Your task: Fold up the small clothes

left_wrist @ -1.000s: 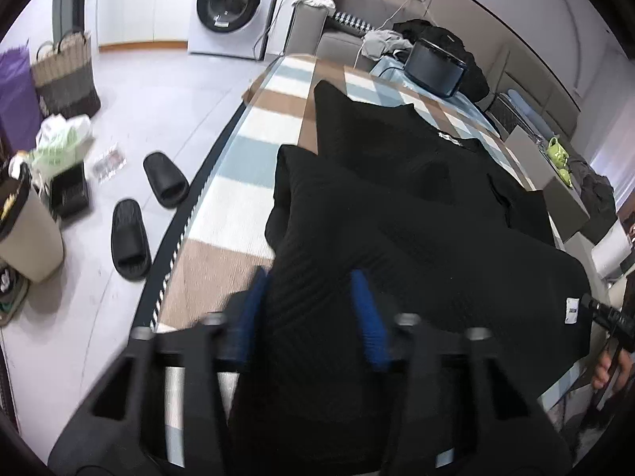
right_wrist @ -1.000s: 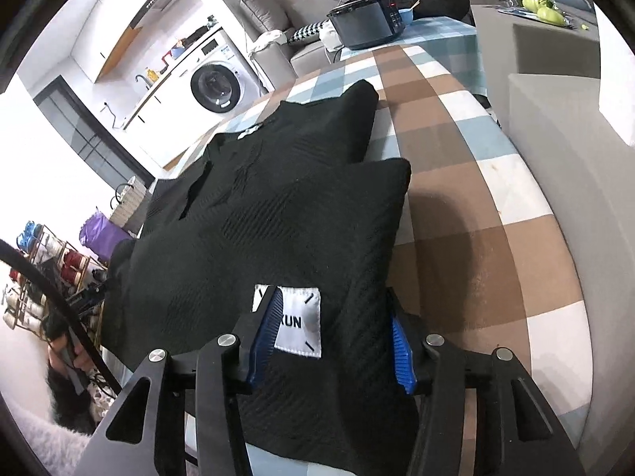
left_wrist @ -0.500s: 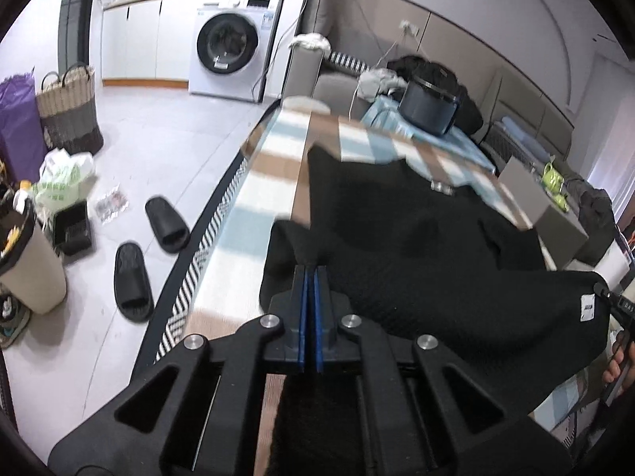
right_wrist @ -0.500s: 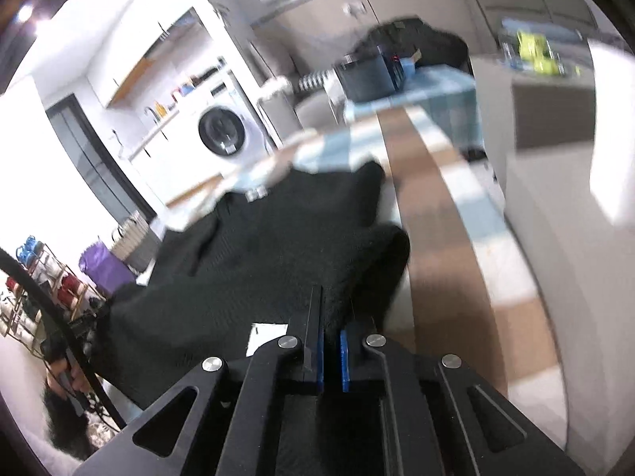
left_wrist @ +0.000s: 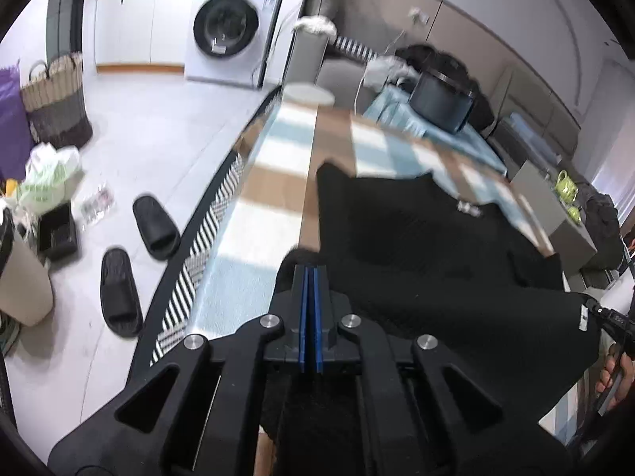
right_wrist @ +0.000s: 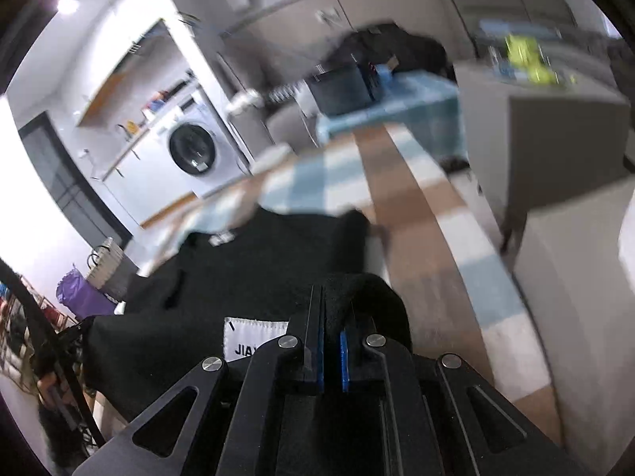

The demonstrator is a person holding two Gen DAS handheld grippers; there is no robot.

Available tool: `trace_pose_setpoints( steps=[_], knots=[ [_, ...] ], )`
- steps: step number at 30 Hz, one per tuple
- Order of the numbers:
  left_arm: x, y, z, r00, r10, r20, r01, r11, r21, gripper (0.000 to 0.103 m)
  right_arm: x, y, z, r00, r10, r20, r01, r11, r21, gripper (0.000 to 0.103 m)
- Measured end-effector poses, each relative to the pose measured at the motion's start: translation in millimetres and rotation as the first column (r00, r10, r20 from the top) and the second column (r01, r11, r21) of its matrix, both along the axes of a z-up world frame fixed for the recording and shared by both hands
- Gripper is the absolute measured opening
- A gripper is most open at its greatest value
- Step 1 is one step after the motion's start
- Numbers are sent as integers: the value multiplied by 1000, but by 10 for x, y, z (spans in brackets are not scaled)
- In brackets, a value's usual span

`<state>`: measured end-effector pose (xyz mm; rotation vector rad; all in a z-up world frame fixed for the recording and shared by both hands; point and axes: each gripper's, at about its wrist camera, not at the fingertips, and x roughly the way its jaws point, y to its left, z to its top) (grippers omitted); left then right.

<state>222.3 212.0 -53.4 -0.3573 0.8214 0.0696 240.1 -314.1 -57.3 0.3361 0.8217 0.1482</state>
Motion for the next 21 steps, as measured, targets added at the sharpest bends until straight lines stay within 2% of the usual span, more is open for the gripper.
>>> trace_pose_setpoints(
  steps=[1, 3, 5, 6, 7, 8, 9, 11, 14, 16, 18, 21],
  knots=[
    [16, 6, -79, 1000, 4, -12, -4, 1000, -12, 1, 38, -27, -93, 999, -15, -40, 15, 1000, -1, 5],
    [12, 43, -160, 999, 21, -34, -23, 999, -45, 2, 40, -72, -179, 997, -44, -66, 43, 999, -5, 6],
    [-39, 62, -186, 998, 34, -43, -37, 997, -64, 12, 2, -118, -208, 996, -47, -81, 48, 999, 18, 14],
    [-89, 71, -184, 998, 44, -46, -47, 997, -59, 23, -53, -145, -203, 995, -42, -87, 45, 998, 32, 17],
    [-160, 75, -184, 997, 56, -46, -59, 997, -52, 35, -103, -166, -206, 995, -39, -89, 43, 998, 43, 26],
    [-243, 78, -182, 997, 68, -44, -70, 996, -47, 40, -176, -193, -201, 995, -41, -89, 47, 997, 61, 32],
    [-320, 87, -177, 996, 78, -41, -80, 996, -45, 45, -290, -243, -198, 995, -47, -87, 55, 994, 94, 34],
    [-485, 104, -163, 995, 94, -41, -95, 994, -47, 48, -468, -307, -198, 994, -60, -93, 73, 986, 152, 41],
    [-721, 82, -151, 994, 105, -42, -107, 992, -62, 52, -819, -380, -183, 994, -66, -85, 85, 966, 245, 41],
    [-850, 36, -150, 993, 105, -46, -108, 992, -58, 63, -1002, -382, -158, 996, -60, -67, 78, 948, 308, 43],
    [-970, -6, -159, 993, 104, -51, -107, 992, -68, 70, -1116, -337, -174, 997, -31, -69, 54, 932, 357, 47],
    [-1137, -70, -207, 993, 92, -69, -99, 989, -113, 71, -1187, -223, -282, 995, 1, -97, 39, 912, 408, 47]
  ],
)
